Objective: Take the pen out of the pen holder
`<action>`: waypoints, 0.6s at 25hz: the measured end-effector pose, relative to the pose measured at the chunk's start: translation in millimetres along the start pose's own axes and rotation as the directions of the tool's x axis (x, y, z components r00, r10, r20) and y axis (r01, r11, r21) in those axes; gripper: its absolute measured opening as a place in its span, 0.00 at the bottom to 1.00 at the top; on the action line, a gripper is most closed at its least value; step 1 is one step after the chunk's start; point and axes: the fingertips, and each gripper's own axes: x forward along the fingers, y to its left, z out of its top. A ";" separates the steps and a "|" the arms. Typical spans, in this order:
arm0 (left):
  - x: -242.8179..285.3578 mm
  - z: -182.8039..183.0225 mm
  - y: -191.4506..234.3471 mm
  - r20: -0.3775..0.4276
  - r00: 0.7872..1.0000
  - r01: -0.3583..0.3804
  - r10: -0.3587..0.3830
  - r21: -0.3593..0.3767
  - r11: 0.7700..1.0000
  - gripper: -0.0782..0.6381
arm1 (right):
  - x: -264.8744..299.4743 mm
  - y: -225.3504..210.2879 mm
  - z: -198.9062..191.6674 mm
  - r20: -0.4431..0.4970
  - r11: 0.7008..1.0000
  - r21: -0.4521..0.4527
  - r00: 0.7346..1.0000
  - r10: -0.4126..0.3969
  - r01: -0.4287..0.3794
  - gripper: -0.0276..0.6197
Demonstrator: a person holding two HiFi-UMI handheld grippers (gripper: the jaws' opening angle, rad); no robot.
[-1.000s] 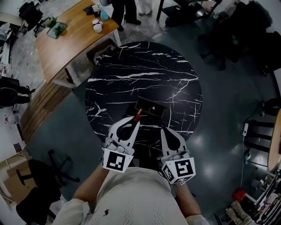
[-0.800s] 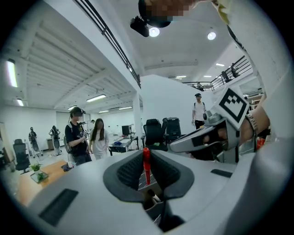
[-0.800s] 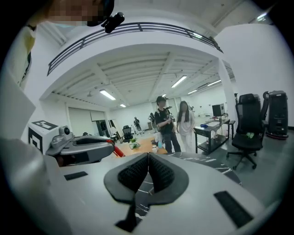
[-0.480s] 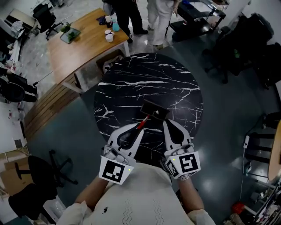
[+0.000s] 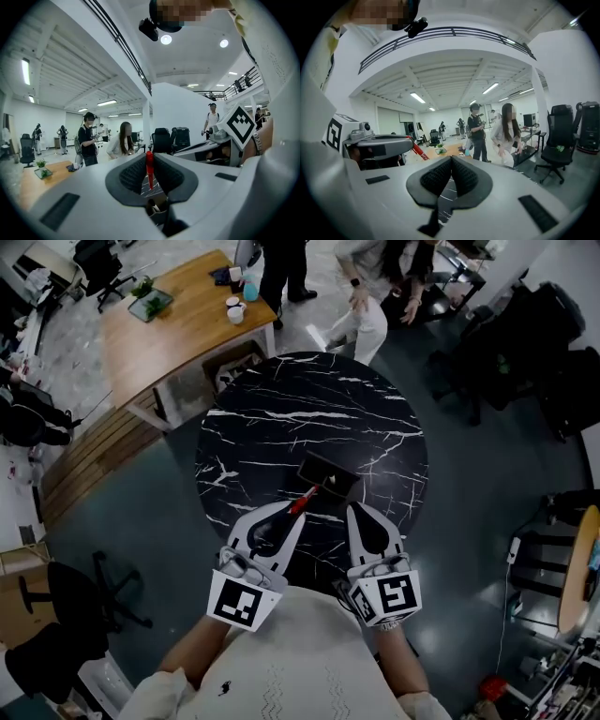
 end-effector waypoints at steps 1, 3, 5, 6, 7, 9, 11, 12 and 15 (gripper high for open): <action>-0.2 0.6 1.1 0.008 1.000 0.001 -0.001 -0.007 1.000 0.18 | 1.2 1.0 0.3 -0.002 1.000 -0.001 1.000 0.003 -0.003 0.07; -0.8 2.4 4.8 0.033 0.999 -0.001 0.002 -0.042 0.999 0.18 | 4.3 2.6 2.2 -0.002 1.000 -0.002 1.000 0.008 -0.008 0.07; -2.3 3.9 10.1 0.064 0.997 -0.026 0.033 -0.118 0.993 0.18 | 7.1 4.1 2.8 -0.005 1.000 -0.005 1.000 0.012 -0.012 0.07; -3.3 4.0 12.7 0.075 0.996 -0.042 0.054 -0.153 0.987 0.18 | 8.3 5.0 2.0 -0.010 1.000 -0.006 1.000 0.014 -0.014 0.07; -4.2 4.5 15.7 0.089 0.993 -0.059 0.078 -0.195 0.979 0.18 | 9.4 5.9 0.9 -0.015 1.000 -0.008 1.000 0.016 -0.016 0.07; -5.3 5.2 20.7 0.108 0.988 -0.078 0.107 -0.245 0.966 0.18 | 12.3 7.7 -1.0 -0.023 1.000 -0.008 1.000 0.019 -0.019 0.07; -5.4 1.7 21.9 0.086 0.993 -0.062 0.080 -0.194 0.979 0.18 | 14.9 9.0 -1.8 -0.028 1.000 -0.006 0.999 0.020 -0.020 0.07; -5.3 -1.2 21.3 0.066 0.996 -0.048 0.058 -0.152 0.987 0.18 | 16.1 9.5 -2.2 -0.030 1.000 -0.003 0.999 0.020 -0.020 0.07; -4.2 -5.4 22.5 0.054 0.998 -0.036 0.044 -0.138 0.990 0.18 | 19.3 11.4 -4.5 -0.038 1.000 0.003 0.999 0.025 -0.025 0.07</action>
